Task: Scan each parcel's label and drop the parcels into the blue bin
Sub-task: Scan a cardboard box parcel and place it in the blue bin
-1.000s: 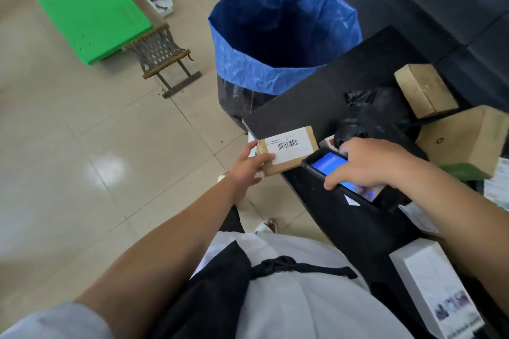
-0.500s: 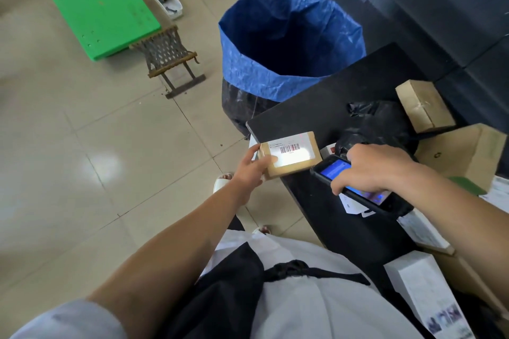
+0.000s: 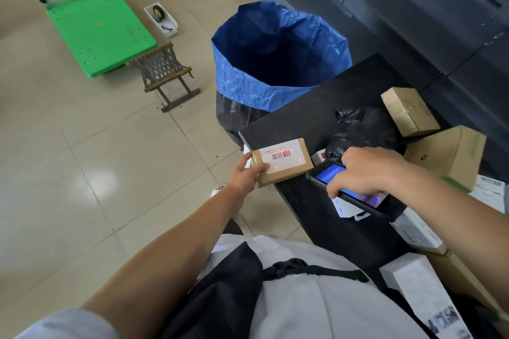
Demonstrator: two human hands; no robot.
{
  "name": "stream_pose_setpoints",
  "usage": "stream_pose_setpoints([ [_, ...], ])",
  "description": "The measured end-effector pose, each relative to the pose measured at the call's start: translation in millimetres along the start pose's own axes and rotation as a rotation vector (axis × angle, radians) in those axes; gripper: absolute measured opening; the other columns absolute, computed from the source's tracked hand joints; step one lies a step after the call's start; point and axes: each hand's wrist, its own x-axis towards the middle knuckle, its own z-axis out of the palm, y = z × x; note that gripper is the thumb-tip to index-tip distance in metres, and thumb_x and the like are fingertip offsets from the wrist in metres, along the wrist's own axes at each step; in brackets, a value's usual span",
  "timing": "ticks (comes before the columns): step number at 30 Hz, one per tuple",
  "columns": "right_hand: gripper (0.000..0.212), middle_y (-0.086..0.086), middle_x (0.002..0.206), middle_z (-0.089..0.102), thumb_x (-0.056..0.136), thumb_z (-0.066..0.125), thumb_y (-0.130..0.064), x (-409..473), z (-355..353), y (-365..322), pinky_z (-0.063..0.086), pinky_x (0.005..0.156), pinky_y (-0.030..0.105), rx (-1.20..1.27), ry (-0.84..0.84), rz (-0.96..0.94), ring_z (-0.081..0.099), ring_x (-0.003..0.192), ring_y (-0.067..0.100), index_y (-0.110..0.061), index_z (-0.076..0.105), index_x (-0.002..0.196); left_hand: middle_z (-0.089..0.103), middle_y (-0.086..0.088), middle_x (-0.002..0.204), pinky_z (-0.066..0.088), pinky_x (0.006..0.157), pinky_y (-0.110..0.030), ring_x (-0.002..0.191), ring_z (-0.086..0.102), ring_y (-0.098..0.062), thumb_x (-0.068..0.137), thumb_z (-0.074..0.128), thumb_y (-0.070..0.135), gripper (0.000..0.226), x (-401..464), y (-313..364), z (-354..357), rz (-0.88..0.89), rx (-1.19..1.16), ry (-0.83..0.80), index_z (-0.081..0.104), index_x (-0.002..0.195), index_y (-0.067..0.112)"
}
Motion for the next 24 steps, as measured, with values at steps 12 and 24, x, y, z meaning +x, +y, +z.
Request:
stream_pose_setpoints([
  [12,0.048,-0.002,0.068,0.065,0.07,0.078,-0.057,-15,0,10,0.035,0.056,0.029,-0.042,0.027,-0.005,0.058,0.063,0.018,-0.021,0.048,0.074,0.047,0.0,0.146,0.04,0.102,-0.042,0.127,0.05,-0.028,0.091,0.069,0.042,0.066,0,2,-2,0.013,0.052,-0.022,0.038,0.149,0.041],
  [24,0.049,-0.004,0.051,0.061,0.061,0.078,-0.054,-22,11,11,0.044,0.056,0.027,0.148,0.024,-0.007,0.073,0.058,0.022,-0.018,0.049,0.076,0.053,0.001,0.138,0.043,0.084,-0.033,0.12,0.054,-0.025,0.085,0.074,0.042,0.067,-14,9,-4,0.017,-0.006,-0.005,0.045,0.145,0.04],
])
